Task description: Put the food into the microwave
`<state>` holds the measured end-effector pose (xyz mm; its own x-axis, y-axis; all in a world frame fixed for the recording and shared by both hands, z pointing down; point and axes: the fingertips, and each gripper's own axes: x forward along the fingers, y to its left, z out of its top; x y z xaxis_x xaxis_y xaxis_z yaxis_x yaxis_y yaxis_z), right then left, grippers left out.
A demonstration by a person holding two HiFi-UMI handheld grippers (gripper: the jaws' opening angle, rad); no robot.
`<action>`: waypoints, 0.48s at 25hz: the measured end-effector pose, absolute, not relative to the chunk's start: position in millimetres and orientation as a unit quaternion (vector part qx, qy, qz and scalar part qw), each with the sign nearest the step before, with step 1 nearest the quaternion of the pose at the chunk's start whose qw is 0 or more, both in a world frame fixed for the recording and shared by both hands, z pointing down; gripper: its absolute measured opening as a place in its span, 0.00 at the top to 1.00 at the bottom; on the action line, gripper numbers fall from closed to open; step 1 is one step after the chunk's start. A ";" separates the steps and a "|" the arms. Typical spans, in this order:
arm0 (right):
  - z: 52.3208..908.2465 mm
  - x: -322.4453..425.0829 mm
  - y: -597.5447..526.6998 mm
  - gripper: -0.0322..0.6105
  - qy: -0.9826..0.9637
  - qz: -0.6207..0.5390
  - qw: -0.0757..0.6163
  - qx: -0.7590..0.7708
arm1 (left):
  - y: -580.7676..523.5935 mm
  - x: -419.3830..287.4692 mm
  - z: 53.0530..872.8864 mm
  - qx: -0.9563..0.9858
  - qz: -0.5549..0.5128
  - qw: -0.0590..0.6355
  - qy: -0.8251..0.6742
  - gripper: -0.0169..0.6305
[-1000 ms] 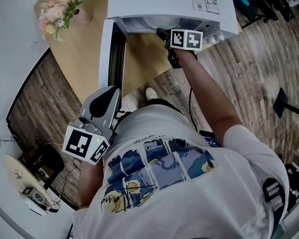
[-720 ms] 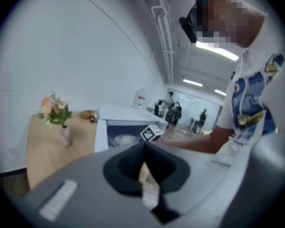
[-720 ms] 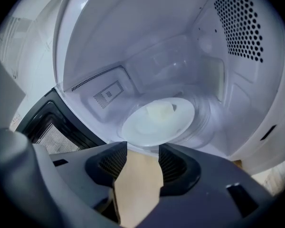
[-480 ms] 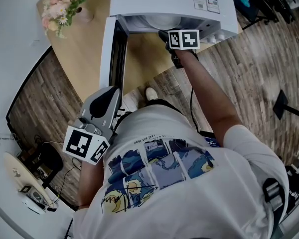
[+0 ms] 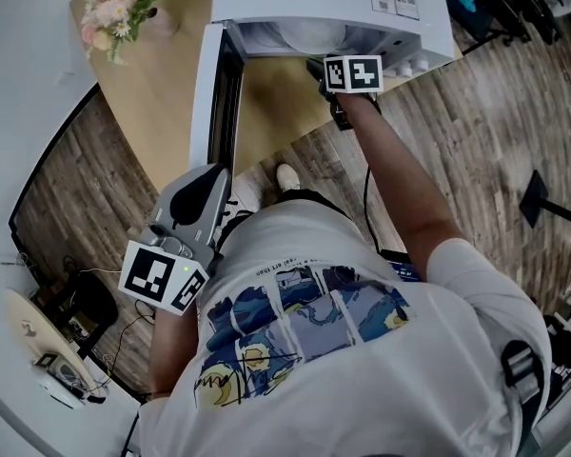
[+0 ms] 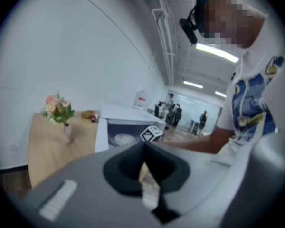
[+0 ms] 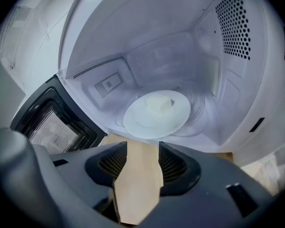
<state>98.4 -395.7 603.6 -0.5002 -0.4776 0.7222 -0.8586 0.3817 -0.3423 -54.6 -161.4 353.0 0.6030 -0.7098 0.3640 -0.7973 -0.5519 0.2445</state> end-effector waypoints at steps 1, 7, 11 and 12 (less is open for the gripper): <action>603.2 98.6 -393.8 0.63 -0.788 0.360 0.264 0.424 | -159.7 -54.7 352.6 0.874 0.112 0.195 -0.431 0.96; 601.6 100.1 -375.9 0.63 -0.786 0.359 0.264 0.429 | -148.1 -57.8 351.5 0.877 0.106 0.193 -0.427 0.96; 594.4 102.1 -358.0 0.68 -0.786 0.351 0.260 0.436 | -137.3 -61.7 348.6 0.883 0.099 0.190 -0.419 0.96; 590.8 102.2 -353.0 0.69 -0.788 0.347 0.258 0.438 | -134.2 -63.1 347.7 0.884 0.098 0.189 -0.416 0.96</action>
